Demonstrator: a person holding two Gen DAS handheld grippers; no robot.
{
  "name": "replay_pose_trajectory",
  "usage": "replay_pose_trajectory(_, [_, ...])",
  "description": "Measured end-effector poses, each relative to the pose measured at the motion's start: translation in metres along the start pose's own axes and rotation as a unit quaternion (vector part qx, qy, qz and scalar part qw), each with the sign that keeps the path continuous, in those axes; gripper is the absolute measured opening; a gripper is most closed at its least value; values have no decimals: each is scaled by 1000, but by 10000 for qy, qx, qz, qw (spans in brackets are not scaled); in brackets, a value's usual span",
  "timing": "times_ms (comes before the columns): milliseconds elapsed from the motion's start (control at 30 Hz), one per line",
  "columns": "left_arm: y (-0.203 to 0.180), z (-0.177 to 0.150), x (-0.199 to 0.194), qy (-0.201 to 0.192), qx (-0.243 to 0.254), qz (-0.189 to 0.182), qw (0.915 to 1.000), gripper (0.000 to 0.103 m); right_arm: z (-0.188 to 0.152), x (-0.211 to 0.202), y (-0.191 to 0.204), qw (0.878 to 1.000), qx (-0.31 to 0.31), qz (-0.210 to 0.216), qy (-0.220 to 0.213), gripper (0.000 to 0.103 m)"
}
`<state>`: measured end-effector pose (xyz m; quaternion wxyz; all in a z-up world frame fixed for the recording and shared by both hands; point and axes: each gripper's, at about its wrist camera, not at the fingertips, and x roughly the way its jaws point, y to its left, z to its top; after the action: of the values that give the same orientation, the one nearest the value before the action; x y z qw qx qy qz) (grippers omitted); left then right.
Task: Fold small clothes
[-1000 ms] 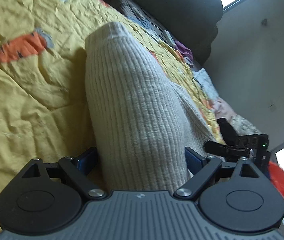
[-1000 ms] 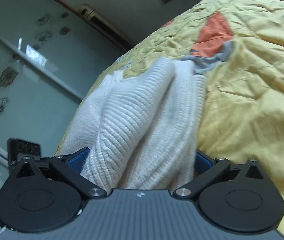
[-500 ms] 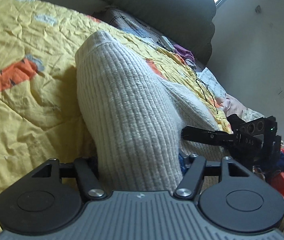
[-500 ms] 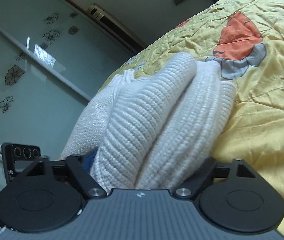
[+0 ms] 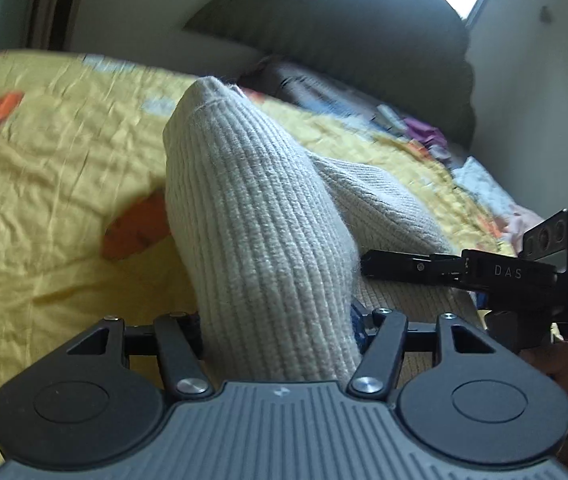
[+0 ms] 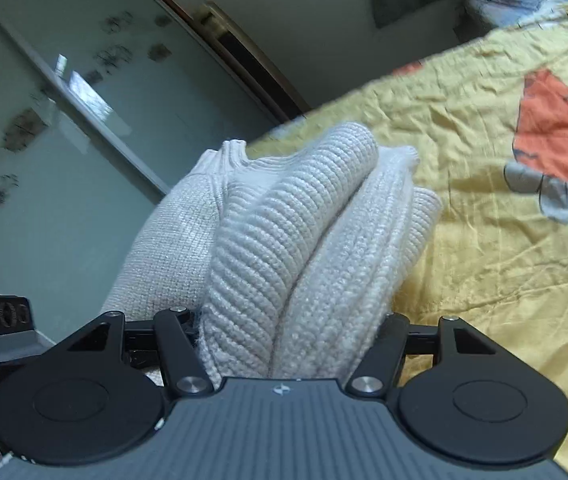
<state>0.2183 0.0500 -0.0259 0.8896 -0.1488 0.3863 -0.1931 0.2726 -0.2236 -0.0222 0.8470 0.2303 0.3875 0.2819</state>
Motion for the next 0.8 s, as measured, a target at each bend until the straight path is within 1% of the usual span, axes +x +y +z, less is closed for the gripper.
replay_pose_trajectory(33, [7, -1, 2, 6, -183, -76, 9998, 65, -1, 4, -2, 9999, 62, -83, 6, 69])
replay_pose_trajectory(67, [14, -2, 0, -12, -376, -204, 9991, 66, -2, 3, -4, 9999, 132, -30, -2, 69])
replay_pose_trajectory(100, [17, -2, -3, -34, -494, -237, 9985, 68, -3, 0, -4, 9999, 149, -33, -8, 70])
replay_pose_trajectory(133, [17, -2, -7, -90, -585, -214, 9980, 70, -5, -5, -2, 9999, 88, -124, -15, 74])
replay_pose_trajectory(200, [14, -5, -20, -320, -662, -64, 9973, 71, -10, -19, 4, 9991, -189, -382, -63, 74])
replay_pose_trajectory(233, [10, -6, -29, -477, -603, 28, 9970, 72, -13, -28, 8, 9978, -310, -564, -166, 74])
replay_pose_trajectory(267, [4, -9, -40, -641, -485, 160, 9966, 72, -16, -39, 13, 9951, -441, -810, -366, 74])
replay_pose_trajectory(300, [-2, -13, -50, -768, -321, 351, 9959, 75, -23, -52, 23, 9905, -635, -1063, -603, 73])
replay_pose_trajectory(367, [-18, -24, -66, -913, 49, 842, 9922, 77, -41, -74, 52, 9765, -1280, -1372, -1060, 67])
replay_pose_trajectory(400, [-23, -31, -71, -947, 236, 1037, 9898, 77, -51, -80, 65, 9692, -1626, -1426, -1176, 66])
replay_pose_trajectory(433, [-29, -39, -75, -983, 437, 1182, 9871, 77, -61, -84, 77, 9629, -1933, -1437, -1215, 66])
replay_pose_trajectory(467, [-35, -45, -75, -1009, 614, 1310, 9843, 77, -70, -82, 85, 9579, -2193, -1455, -1146, 66])
replay_pose_trajectory(500, [-38, -51, -74, -1008, 773, 1441, 9814, 77, -77, -76, 89, 9533, -2363, -1597, -991, 66])
replay_pose_trajectory(533, [-41, -53, -70, -989, 936, 1564, 9783, 78, -80, -66, 86, 9497, -2432, -1798, -810, 66])
replay_pose_trajectory(567, [-42, -55, -67, -957, 996, 1642, 9767, 79, -82, -56, 81, 9460, -2426, -2036, -695, 66])
replay_pose_trajectory(600, [-42, -55, -66, -936, 942, 1663, 9771, 79, -81, -51, 73, 9465, -2303, -2162, -657, 72])
replay_pose_trajectory(633, [-44, -54, -68, -893, 840, 1645, 9787, 79, -79, -54, 67, 9541, -2013, -2114, -675, 73])
replay_pose_trajectory(667, [-46, -55, -73, -875, 793, 1606, 9799, 78, -78, -61, 65, 9634, -1660, -1967, -743, 70])
replay_pose_trajectory(700, [-50, -57, -76, -889, 813, 1587, 9799, 77, -80, -69, 67, 9683, -1487, -1822, -845, 63])
replay_pose_trajectory(733, [-53, -60, -78, -911, 876, 1601, 9790, 79, -84, -75, 72, 9681, -1479, -1785, -956, 62])
replay_pose_trajectory(767, [-57, -65, -75, -912, 976, 1646, 9773, 82, -91, -79, 78, 9648, -1574, -1831, -1044, 62])
replay_pose_trajectory(800, [-60, -69, -73, -903, 1045, 1716, 9754, 86, -97, -78, 82, 9618, -1684, -1895, -1031, 63])
